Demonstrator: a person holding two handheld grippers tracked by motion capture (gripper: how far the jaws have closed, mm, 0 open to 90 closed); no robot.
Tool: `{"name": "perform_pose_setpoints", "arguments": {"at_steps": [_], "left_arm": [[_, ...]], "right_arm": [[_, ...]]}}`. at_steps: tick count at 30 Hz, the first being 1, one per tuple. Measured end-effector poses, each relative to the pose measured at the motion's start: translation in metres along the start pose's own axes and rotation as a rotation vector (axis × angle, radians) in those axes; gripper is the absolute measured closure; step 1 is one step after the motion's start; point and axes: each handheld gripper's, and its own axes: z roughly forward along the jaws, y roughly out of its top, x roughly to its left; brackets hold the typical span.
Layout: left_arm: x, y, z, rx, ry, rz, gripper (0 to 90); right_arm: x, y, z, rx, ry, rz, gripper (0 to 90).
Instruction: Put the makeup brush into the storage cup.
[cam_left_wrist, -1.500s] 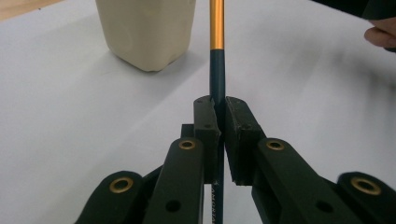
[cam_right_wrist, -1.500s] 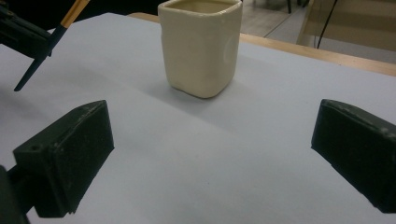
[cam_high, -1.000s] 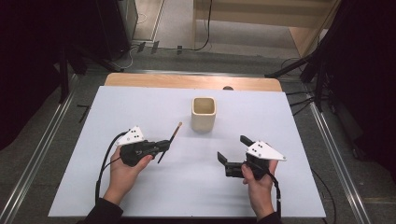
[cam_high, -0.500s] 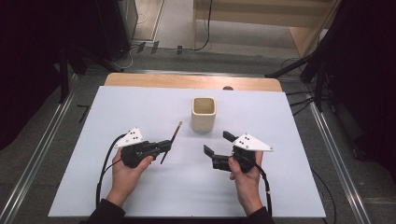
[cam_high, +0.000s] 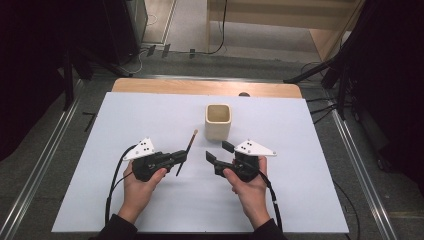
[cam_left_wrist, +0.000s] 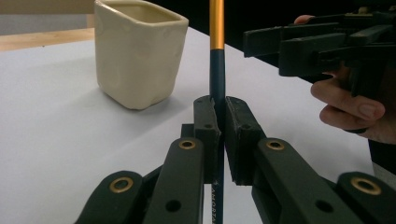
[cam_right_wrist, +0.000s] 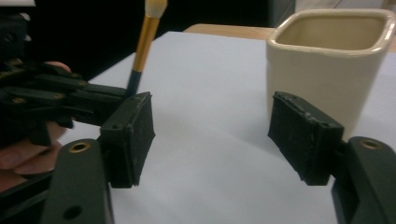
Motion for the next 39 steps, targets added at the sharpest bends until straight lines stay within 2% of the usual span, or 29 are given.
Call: {"name": "perform_pose_setpoints", "arguments": {"at_steps": [2,6,8,15,19,23,28,32,35,39], "left_arm": [[-0.001,0.000,0.001,-0.005,-0.005,-0.006,84.6],[-0.003,-0.001,0.003,-0.007,-0.007,-0.004,84.6],[-0.004,-0.001,0.004,-0.016,-0.006,-0.003,84.6],[-0.013,-0.001,0.011,-0.018,-0.002,0.019,84.6],[-0.017,-0.004,0.017,-0.007,-0.009,0.021,84.6],[-0.020,-0.005,0.022,-0.006,-0.013,0.017,84.6],[-0.025,-0.006,0.026,-0.014,-0.019,0.020,84.5],[-0.030,-0.007,0.029,-0.014,-0.026,0.026,84.6],[-0.033,-0.008,0.032,-0.012,-0.033,0.029,84.6],[-0.036,-0.009,0.033,-0.011,-0.042,0.033,84.6]], "right_arm": [[0.001,0.000,0.001,-0.008,0.020,0.012,43.9],[0.004,0.002,0.003,-0.011,0.017,0.026,47.6],[0.006,0.001,0.003,-0.012,0.019,0.036,52.1],[0.013,0.001,0.002,-0.029,0.051,0.063,55.3],[0.015,0.001,0.001,-0.031,0.039,0.051,57.4],[0.015,0.001,0.000,-0.035,0.059,0.066,57.4],[0.014,-0.001,0.001,-0.017,0.088,0.117,59.1],[0.012,-0.002,0.000,-0.025,0.101,0.149,62.8],[0.015,-0.004,0.002,-0.025,0.101,0.132,67.0],[0.015,-0.006,0.005,-0.043,0.114,0.136,67.8]]}}
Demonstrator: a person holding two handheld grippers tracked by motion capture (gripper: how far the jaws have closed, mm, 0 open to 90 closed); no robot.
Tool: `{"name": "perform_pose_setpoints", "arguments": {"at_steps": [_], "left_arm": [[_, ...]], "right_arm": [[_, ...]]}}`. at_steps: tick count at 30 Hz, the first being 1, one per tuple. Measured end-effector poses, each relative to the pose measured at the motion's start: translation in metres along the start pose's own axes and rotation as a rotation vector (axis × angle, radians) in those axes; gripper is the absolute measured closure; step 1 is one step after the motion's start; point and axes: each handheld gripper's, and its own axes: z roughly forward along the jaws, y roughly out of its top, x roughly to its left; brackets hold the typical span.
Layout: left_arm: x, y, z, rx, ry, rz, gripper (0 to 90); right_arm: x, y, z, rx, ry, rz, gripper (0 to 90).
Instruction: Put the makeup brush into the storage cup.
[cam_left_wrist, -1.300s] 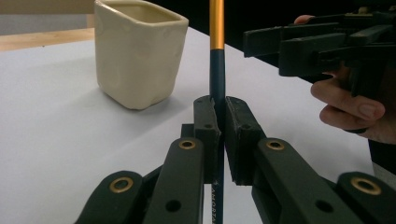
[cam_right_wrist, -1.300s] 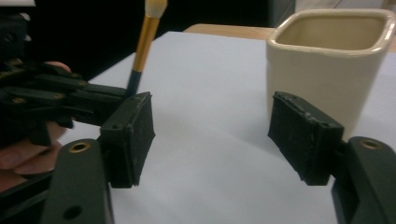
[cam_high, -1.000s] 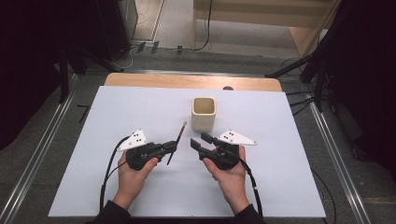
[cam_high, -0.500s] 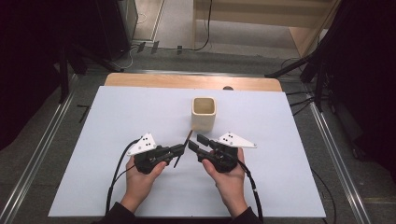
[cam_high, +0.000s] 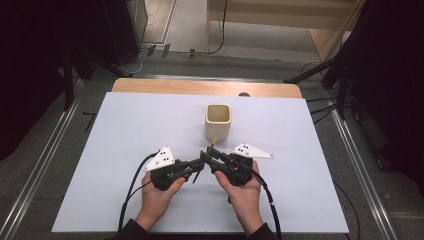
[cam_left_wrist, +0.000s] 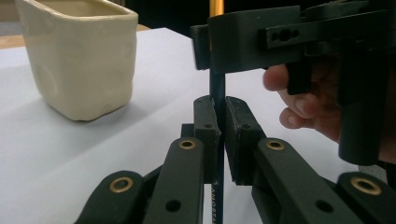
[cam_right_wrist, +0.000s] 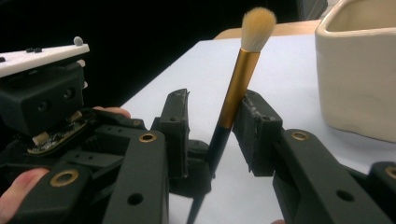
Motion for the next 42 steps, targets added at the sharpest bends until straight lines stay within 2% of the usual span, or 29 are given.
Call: {"name": "perform_pose_setpoints", "arguments": {"at_steps": [6,8,9,11,15,18,21,23,25,27,29,30,34,42], "left_arm": [[-0.002,-0.001,0.001,0.002,-0.004,0.008,84.6],[-0.002,-0.001,0.001,0.001,-0.007,0.008,84.6],[-0.002,-0.001,0.002,0.003,-0.009,0.010,84.6],[-0.002,-0.001,0.002,0.004,-0.013,0.010,84.6],[0.000,-0.003,0.004,0.000,-0.026,-0.012,82.3],[0.000,-0.005,-0.001,-0.020,-0.006,-0.023,59.2],[0.003,-0.007,-0.011,-0.036,0.003,-0.041,45.6],[0.005,-0.008,-0.018,-0.039,0.023,-0.042,37.3],[0.007,-0.009,-0.025,-0.048,0.040,-0.059,26.5],[0.010,-0.011,-0.033,-0.068,0.040,-0.082,17.0],[0.012,-0.015,-0.041,-0.070,0.024,-0.083,3.2],[0.012,-0.016,-0.045,-0.067,0.043,-0.077,0.0],[0.016,-0.018,-0.057,-0.066,0.102,-0.065,0.0],[0.030,-0.023,-0.084,-0.091,0.160,-0.061,0.0]], "right_arm": [[-0.002,-0.002,0.000,-0.008,0.014,0.042,73.3],[-0.003,-0.002,0.000,-0.009,0.012,0.052,77.7],[-0.003,-0.003,0.000,-0.008,0.008,0.056,83.5],[-0.004,-0.003,-0.001,0.000,0.008,0.069,84.7],[-0.003,-0.003,-0.002,-0.002,-0.006,0.052,84.9],[-0.003,-0.002,-0.004,-0.016,-0.023,0.031,84.9],[-0.005,0.000,-0.006,-0.025,-0.036,0.019,84.9],[-0.006,0.001,-0.008,-0.031,-0.040,0.015,84.9],[-0.006,0.002,-0.009,-0.041,-0.049,0.001,84.9],[-0.006,0.004,-0.011,-0.048,-0.055,-0.013,84.9],[-0.005,0.005,-0.012,-0.052,-0.059,-0.024,84.9],[-0.004,0.005,-0.012,-0.054,-0.060,-0.029,84.9],[-0.003,0.005,-0.013,-0.050,-0.066,-0.046,84.8],[-0.004,0.005,-0.013,-0.050,-0.083,-0.062,84.8]]}}
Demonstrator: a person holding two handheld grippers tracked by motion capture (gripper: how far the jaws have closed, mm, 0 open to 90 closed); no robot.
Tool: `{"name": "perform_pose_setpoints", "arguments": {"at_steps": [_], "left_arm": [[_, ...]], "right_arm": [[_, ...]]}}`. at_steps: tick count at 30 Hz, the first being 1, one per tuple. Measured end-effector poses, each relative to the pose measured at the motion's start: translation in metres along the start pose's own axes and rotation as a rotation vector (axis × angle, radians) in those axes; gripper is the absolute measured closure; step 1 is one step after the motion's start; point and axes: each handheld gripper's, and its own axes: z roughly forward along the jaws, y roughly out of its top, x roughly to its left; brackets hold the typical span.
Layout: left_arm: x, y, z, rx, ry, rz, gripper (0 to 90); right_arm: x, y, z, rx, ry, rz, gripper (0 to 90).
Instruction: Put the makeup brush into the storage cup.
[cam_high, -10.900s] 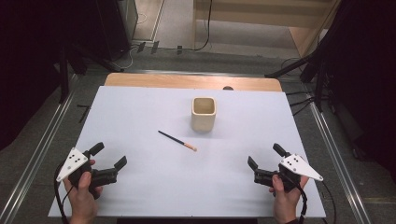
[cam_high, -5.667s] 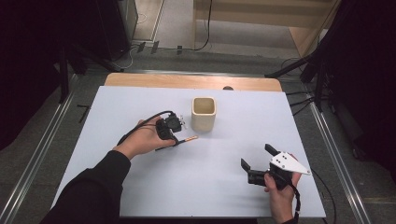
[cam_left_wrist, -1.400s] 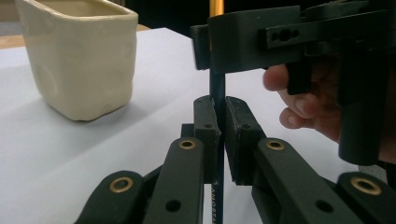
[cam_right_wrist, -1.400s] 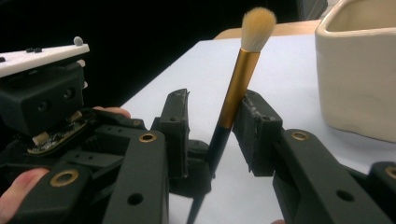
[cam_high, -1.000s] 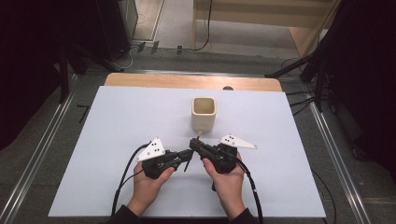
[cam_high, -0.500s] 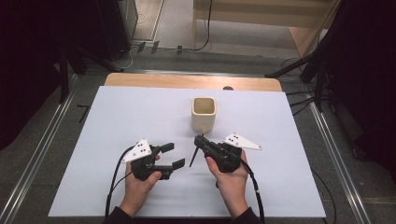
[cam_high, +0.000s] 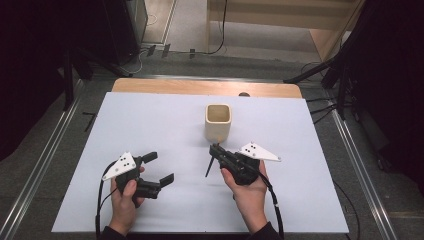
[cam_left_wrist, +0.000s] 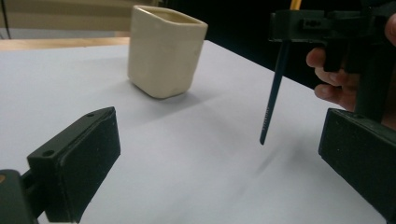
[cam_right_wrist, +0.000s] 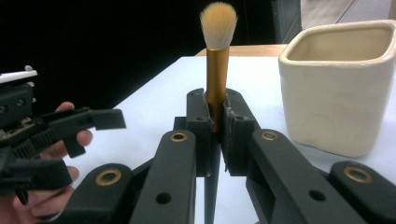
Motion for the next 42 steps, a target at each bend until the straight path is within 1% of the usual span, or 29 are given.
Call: {"name": "perform_pose_setpoints", "arguments": {"at_steps": [3,8,9,10,13,17,21,24,25,27,29,30,35,39,42], "left_arm": [[0.006,0.000,-0.008,-0.012,0.022,-0.005,0.0],[0.015,0.000,-0.021,-0.026,0.076,-0.002,0.0],[0.016,-0.001,-0.024,-0.029,0.083,0.001,0.0],[0.017,-0.001,-0.026,-0.030,0.085,0.002,0.0],[0.020,-0.002,-0.034,-0.034,0.107,0.010,0.0],[0.022,-0.003,-0.041,-0.025,0.135,0.031,0.0],[0.024,-0.004,-0.048,-0.030,0.150,0.032,0.0],[0.026,-0.006,-0.053,-0.019,0.180,0.056,0.0],[0.027,-0.007,-0.054,-0.016,0.183,0.060,0.0],[0.028,-0.008,-0.057,-0.022,0.188,0.051,0.0],[0.029,-0.009,-0.058,-0.021,0.198,0.060,0.0],[0.029,-0.010,-0.058,-0.020,0.200,0.057,0.0],[0.031,-0.014,-0.060,-0.002,0.206,0.068,0.0],[0.034,-0.016,-0.063,-0.007,0.212,0.058,0.0],[0.035,-0.016,-0.063,-0.003,0.223,0.060,0.0]], "right_arm": [[0.000,0.000,0.001,0.003,-0.006,-0.009,84.9],[-0.001,0.001,0.001,-0.004,-0.014,-0.016,84.8],[-0.001,0.001,0.001,-0.004,-0.013,-0.014,84.8],[-0.002,0.002,0.000,-0.007,-0.016,-0.022,84.8],[-0.003,0.004,-0.001,-0.008,-0.024,-0.038,84.8],[-0.006,0.006,-0.004,-0.015,-0.039,-0.039,84.9],[-0.007,0.011,-0.005,-0.019,-0.047,-0.048,84.8],[-0.008,0.015,-0.005,-0.024,-0.049,-0.057,84.8],[-0.008,0.017,-0.005,-0.027,-0.051,-0.058,84.8],[-0.008,0.021,-0.005,-0.032,-0.052,-0.066,84.8],[-0.008,0.024,-0.005,-0.038,-0.056,-0.075,84.9],[-0.008,0.026,-0.005,-0.040,-0.059,-0.079,84.9],[-0.008,0.036,-0.001,-0.052,-0.076,-0.099,84.9],[-0.007,0.045,0.001,-0.063,-0.088,-0.118,84.9],[-0.010,0.052,0.002,-0.070,-0.095,-0.118,84.9]]}}
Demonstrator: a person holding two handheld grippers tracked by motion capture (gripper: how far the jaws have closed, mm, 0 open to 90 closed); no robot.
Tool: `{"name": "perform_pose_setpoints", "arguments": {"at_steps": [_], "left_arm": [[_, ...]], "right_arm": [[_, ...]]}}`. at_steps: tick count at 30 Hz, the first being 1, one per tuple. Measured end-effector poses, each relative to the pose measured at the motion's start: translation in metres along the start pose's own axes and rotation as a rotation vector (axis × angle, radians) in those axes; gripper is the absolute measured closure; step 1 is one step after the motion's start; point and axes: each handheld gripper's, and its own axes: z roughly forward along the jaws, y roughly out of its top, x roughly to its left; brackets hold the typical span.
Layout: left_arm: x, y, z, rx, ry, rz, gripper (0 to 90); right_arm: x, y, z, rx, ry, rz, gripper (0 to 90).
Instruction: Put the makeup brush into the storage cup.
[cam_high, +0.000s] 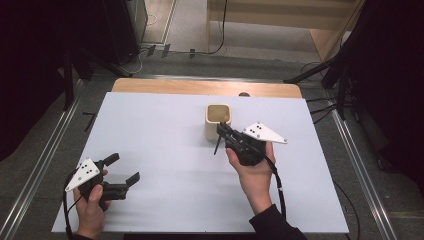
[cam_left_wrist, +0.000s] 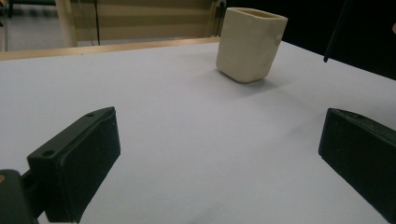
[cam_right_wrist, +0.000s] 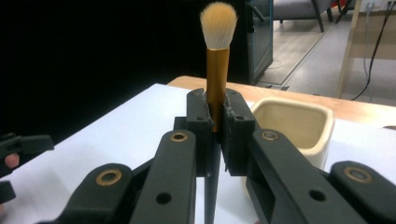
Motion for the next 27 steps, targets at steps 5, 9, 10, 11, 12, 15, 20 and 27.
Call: {"name": "perform_pose_setpoints", "arguments": {"at_steps": [5,9,10,11,12,15,20,27], "left_arm": [[0.000,0.000,0.000,-0.004,0.000,-0.003,0.0],[0.001,0.000,0.001,-0.003,-0.002,-0.005,0.0],[0.001,0.000,0.001,-0.003,-0.003,-0.006,0.0],[0.001,0.000,0.001,-0.004,-0.003,-0.006,0.0],[0.001,0.000,0.001,-0.004,-0.004,-0.005,0.0],[0.000,0.000,0.001,-0.002,-0.002,-0.004,0.0],[0.000,-0.001,0.001,-0.001,-0.001,-0.007,0.0],[0.001,-0.001,0.000,-0.007,-0.016,-0.013,0.0]], "right_arm": [[-0.005,0.010,0.002,-0.014,-0.017,-0.007,84.9],[-0.008,0.016,0.004,-0.025,-0.023,-0.007,84.9],[-0.009,0.017,0.005,-0.030,-0.027,-0.010,84.9],[-0.009,0.019,0.005,-0.034,-0.029,-0.012,84.8],[-0.010,0.020,0.006,-0.036,-0.032,-0.018,84.9],[-0.011,0.024,0.008,-0.039,-0.038,-0.029,84.9],[-0.013,0.029,0.010,-0.045,-0.046,-0.039,84.9],[-0.015,0.038,0.015,-0.050,-0.058,-0.060,84.9]]}}
